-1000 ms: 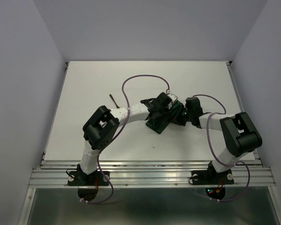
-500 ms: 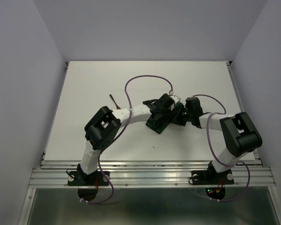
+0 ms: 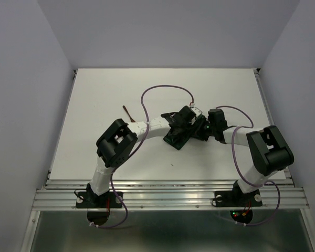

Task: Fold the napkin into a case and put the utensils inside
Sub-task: Fold the 2/3-rectangle-folded napkin at the center of the board.

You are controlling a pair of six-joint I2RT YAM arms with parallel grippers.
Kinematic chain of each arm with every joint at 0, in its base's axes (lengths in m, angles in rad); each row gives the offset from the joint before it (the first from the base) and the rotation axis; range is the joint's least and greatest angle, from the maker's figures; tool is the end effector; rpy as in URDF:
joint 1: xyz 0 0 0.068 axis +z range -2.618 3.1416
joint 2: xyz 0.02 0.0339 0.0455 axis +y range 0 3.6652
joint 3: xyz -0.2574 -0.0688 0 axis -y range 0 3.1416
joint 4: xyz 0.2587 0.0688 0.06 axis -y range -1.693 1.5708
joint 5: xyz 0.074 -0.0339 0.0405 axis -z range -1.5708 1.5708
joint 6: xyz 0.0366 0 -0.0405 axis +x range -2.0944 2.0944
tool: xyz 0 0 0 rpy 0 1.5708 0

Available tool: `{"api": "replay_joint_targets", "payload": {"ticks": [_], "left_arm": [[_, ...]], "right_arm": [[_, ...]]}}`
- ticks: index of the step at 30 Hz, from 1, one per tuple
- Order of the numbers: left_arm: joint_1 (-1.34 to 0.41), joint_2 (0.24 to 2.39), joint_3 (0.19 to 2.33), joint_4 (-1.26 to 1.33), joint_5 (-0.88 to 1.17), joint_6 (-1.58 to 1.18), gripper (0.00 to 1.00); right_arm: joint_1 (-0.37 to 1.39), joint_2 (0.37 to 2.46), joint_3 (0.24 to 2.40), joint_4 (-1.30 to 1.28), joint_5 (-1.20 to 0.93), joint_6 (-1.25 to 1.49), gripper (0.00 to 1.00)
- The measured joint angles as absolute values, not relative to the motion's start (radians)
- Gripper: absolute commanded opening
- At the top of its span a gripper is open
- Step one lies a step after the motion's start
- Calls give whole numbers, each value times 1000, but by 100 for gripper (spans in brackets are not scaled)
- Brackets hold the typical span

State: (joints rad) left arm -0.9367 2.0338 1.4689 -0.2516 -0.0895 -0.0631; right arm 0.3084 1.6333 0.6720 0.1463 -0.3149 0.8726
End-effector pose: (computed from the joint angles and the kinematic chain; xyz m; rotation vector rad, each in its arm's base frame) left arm 0.2759 -0.3696 0.1755 0.9825 2.2056 -0.3635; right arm 0.2900 0.1043 0.1135 0.5526 2.4809 0.8952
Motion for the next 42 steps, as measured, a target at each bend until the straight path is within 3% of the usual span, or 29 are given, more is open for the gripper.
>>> {"api": "replay_joint_targets", "payload": {"ticks": [12,17,21,42], "left_arm": [[-955,2057,1469,-251,-141,-55,46],[-957,2067,1469,-250,-160,-51,26],[-959,2067,1469,-247,-184,-51,0],[-958,2067,1536,-304,-28,-88,0]], "right_arm": [[308,1633,672,146,-315,873,13],[308,1633,672,146,-315,876,13],[308,1633,672,146,-315,877,13],[308,1633,670,147,-315,887,13]]}}
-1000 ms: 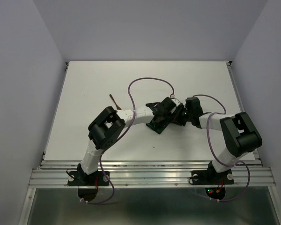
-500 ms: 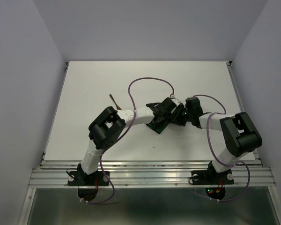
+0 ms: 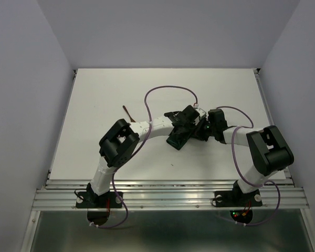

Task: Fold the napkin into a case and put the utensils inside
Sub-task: Fold the 2/3-rectangle-folded napkin at the center of the board.

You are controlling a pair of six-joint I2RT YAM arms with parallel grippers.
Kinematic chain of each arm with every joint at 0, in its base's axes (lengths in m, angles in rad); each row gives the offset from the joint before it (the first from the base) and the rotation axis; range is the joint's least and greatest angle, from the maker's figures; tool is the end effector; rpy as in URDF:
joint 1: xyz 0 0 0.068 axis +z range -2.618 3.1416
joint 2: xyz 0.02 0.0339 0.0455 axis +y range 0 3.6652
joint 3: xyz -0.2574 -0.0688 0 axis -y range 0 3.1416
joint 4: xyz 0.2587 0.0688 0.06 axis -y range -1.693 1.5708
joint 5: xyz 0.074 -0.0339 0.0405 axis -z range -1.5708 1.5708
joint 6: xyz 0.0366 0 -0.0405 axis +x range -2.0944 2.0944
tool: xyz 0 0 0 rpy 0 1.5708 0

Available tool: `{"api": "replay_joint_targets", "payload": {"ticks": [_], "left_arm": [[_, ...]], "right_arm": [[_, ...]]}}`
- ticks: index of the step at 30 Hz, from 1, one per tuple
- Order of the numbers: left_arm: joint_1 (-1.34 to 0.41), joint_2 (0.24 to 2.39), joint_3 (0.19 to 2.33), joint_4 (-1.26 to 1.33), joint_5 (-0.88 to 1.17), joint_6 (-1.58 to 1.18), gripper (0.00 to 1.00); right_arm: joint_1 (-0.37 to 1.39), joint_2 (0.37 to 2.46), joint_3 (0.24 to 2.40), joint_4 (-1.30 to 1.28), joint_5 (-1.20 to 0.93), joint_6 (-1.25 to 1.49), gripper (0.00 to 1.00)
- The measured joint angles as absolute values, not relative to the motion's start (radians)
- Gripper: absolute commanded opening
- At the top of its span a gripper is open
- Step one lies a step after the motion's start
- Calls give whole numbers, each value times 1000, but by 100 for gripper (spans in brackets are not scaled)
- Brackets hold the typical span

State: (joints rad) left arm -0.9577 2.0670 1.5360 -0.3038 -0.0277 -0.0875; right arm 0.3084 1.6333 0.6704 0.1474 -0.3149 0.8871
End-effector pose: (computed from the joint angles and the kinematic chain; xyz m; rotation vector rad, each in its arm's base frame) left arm 0.2714 -0.3840 0.1786 1.0226 2.2312 -0.4429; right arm 0.2897 0.1042 0.1131 0.5715 2.4804 0.9005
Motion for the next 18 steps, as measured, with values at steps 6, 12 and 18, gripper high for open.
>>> {"api": "replay_joint_targets", "payload": {"ticks": [6,12,18], "left_arm": [[-947,2067,1569,-326,24,-106,0],[-941,2070,1583,-336,51,-130,0],[-940,2110,1596,-343,46,-150,0]], "right_arm": [[308,1633,670,147,-315,887,13],[308,1633,670,147,-315,887,14],[308,1624,667,163,-313,898,43]]}}
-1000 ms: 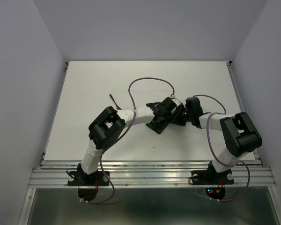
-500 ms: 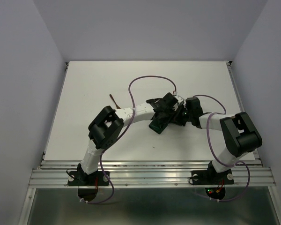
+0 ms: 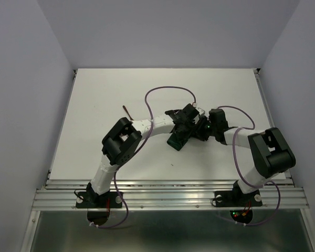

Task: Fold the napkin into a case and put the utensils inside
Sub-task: Fold the 2/3-rectangle-folded napkin at the center of the board.

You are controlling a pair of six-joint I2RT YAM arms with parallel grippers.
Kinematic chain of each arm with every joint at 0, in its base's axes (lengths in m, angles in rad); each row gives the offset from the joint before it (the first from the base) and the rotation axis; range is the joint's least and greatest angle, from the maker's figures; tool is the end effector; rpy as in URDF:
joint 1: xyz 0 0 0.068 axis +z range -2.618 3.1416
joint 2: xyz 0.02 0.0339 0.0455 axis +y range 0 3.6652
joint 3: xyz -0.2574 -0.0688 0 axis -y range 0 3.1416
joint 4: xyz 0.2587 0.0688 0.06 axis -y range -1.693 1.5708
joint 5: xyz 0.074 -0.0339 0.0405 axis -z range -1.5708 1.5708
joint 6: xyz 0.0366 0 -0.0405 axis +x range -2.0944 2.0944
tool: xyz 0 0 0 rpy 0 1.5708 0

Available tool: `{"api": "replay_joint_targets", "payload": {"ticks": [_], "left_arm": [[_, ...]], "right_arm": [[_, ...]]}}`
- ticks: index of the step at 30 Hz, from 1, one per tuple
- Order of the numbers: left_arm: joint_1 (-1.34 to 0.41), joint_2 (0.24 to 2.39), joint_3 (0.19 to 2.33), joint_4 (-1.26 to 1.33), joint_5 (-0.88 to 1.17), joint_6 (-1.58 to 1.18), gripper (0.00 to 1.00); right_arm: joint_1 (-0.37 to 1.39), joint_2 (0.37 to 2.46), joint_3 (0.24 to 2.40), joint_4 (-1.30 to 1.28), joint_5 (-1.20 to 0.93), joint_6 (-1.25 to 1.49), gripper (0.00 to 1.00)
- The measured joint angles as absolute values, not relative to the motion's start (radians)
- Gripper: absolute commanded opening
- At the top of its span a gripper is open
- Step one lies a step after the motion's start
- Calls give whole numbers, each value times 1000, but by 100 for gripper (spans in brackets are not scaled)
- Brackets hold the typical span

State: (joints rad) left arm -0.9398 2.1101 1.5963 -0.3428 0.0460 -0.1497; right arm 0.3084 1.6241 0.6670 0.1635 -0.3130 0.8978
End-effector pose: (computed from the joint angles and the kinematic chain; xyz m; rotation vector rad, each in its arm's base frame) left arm 0.2815 -0.3881 0.1759 0.9826 2.3007 -0.5329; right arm 0.2901 0.1042 0.1160 0.5761 2.4583 0.9126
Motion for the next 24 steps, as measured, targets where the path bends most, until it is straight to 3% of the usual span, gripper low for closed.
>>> {"api": "replay_joint_targets", "payload": {"ticks": [19,21,24], "left_arm": [[-928,2114,1586,-325,78,-147,0],[-928,2114,1586,-325,78,-147,4],[-928,2114,1586,-325,78,-147,24]], "right_arm": [[309,1330,541,62,-155,905,45],[295,1301,540,43,-138,908,45],[253,1287,540,35,-141,909,45]]}}
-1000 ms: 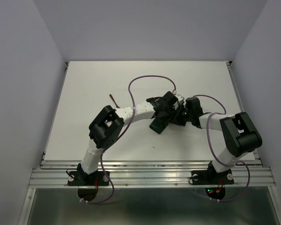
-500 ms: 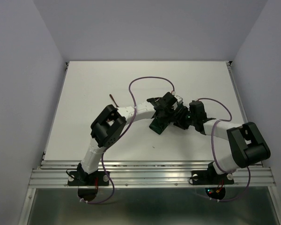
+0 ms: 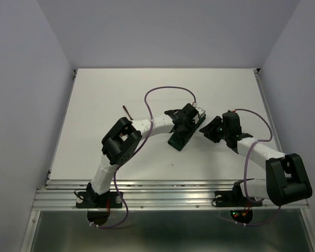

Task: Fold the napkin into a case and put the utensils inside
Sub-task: Fold the 2/3-rectangle-folded napkin at the center of the board, then smooth out the smaller rectangle-folded napkin at the center of the board.

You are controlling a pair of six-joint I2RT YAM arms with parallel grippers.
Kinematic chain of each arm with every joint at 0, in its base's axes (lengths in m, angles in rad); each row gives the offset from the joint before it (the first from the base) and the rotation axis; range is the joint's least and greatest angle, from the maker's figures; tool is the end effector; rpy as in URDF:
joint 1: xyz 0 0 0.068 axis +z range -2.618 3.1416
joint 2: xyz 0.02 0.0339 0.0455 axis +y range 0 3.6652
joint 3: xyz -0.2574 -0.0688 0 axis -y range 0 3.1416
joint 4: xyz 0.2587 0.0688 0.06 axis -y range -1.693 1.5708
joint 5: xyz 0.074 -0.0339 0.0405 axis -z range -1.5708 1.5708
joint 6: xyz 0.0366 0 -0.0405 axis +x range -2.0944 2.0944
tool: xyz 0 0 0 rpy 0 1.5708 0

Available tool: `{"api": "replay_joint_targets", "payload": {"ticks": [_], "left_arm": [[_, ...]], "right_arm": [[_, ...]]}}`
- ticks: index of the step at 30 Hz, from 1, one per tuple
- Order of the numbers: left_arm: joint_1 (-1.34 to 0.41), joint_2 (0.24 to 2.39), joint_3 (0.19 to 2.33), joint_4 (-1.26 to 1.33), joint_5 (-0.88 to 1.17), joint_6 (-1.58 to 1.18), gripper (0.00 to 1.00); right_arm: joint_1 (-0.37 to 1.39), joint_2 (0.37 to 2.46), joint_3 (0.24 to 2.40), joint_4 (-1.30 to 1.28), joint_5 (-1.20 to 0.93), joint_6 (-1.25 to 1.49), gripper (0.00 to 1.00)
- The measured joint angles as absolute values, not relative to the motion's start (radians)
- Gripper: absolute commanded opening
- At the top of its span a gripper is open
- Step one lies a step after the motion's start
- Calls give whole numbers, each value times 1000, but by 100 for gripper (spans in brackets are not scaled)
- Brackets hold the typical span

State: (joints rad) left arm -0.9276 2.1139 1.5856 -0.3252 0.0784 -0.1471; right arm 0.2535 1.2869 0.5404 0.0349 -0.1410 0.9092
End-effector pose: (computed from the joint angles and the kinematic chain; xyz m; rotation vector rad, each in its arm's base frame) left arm 0.2852 -0.3853 0.1720 0.9872 2.3031 -0.5652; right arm 0.2524 0.0707 0.1570 0.6972 2.2904 0.7433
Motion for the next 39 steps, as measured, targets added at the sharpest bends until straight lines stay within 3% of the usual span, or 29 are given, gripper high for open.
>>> {"api": "replay_joint_targets", "payload": {"ticks": [1,4,9,15,18,21,22,39], "left_arm": [[-928,2114,1586,-326,78,-147,30],[-928,2111,1586,-329,78,-146,36],[-928,2086,1586,-351,75,-147,36],[-928,1975,1577,-363,77,-149,35],[-928,1914,1550,-351,79,-155,30],[-925,1873,1505,-331,83,-170,12],[-922,1870,1495,-326,84,-178,0],[-893,1923,1286,-169,236,-253,0]], "right_arm": [[228,1287,540,33,-143,908,45],[181,1288,541,26,-155,902,45],[154,1314,569,9,-189,881,41],[154,1325,618,7,-218,822,24],[154,1338,649,-1,-220,789,14],[154,1375,689,2,-226,764,11],[154,1389,698,6,-233,758,10],[154,1702,997,-11,-345,620,9]]}}
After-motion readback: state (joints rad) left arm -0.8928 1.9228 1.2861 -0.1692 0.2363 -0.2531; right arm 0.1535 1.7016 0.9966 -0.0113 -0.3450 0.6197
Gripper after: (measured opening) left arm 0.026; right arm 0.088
